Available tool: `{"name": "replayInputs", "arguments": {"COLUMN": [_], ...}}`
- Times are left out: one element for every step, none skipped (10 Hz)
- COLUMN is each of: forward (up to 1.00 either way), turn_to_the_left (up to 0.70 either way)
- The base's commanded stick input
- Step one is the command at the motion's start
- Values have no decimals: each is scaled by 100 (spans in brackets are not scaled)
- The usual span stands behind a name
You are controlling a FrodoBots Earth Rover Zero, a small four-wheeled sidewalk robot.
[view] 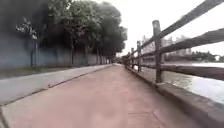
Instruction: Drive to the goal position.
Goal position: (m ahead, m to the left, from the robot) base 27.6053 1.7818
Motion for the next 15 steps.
{"name": "replayInputs", "arguments": {"forward": [100, 100, 100, 100, 100, 100, 100, 100, 100, 100, 100, 100, 100, 100, 100], "turn_to_the_left": [0, 0, 0, 0, 0, 0, 0, 0, 0, 0, 0, 0, 0, 0, 0]}}
